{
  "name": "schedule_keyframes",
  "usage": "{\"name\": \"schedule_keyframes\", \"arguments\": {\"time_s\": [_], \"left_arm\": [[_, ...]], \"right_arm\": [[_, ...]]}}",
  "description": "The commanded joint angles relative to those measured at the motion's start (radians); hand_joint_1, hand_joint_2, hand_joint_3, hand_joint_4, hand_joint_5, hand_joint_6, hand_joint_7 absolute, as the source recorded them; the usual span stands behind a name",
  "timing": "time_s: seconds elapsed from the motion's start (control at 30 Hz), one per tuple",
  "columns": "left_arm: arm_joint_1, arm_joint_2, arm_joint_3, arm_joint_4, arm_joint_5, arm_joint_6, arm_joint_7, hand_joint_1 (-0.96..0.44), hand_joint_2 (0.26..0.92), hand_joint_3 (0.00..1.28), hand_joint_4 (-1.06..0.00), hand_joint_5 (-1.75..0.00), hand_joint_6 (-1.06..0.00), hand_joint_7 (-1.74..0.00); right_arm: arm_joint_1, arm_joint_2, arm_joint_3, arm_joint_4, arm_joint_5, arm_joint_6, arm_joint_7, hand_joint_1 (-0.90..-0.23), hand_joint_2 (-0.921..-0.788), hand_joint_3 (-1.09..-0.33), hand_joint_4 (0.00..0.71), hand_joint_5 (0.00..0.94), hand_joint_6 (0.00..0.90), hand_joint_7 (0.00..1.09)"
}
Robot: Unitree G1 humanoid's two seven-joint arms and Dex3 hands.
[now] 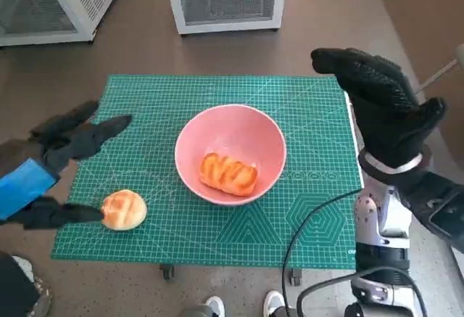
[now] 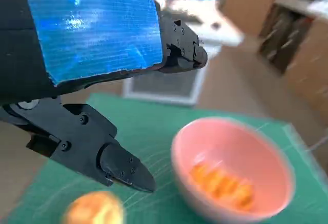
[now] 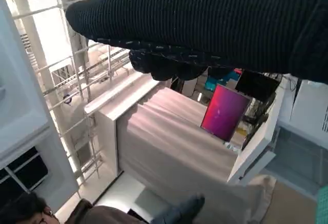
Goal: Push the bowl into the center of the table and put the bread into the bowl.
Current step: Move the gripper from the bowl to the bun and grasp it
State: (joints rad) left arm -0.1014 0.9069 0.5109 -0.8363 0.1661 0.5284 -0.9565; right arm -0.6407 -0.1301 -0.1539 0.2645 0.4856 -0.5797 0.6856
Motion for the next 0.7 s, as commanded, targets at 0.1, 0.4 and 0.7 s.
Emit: {"name": "schedule_keyframes", "arguments": {"time_s": [0.1,0.4,0.7], "left_arm": [[0.075,0.066,0.036,-0.048,-0.044,0.062,-0.050,-0.19,0.677,0.00,-0.03,0.00,-0.22,0.00],[0.147,0.089,0.022,-0.056,-0.072,0.120,-0.051,0.03,0.672,0.00,-0.02,0.00,-0.19,0.00],[0.176,0.096,-0.065,-0.041,-0.043,0.148,0.004,0.09,0.678,0.00,-0.02,0.00,-0.17,0.00]], "right_arm": [[0.010,0.003,0.002,0.008,-0.003,0.010,0.000,-0.632,-0.921,-0.717,0.241,0.000,0.283,0.03],[0.006,-0.002,-0.001,0.016,0.002,0.011,0.006,-0.640,-0.921,-0.713,0.239,0.000,0.287,0.03],[0.003,-0.010,-0.005,0.019,0.009,0.014,0.014,-0.636,-0.921,-0.712,0.240,0.001,0.290,0.03]]}}
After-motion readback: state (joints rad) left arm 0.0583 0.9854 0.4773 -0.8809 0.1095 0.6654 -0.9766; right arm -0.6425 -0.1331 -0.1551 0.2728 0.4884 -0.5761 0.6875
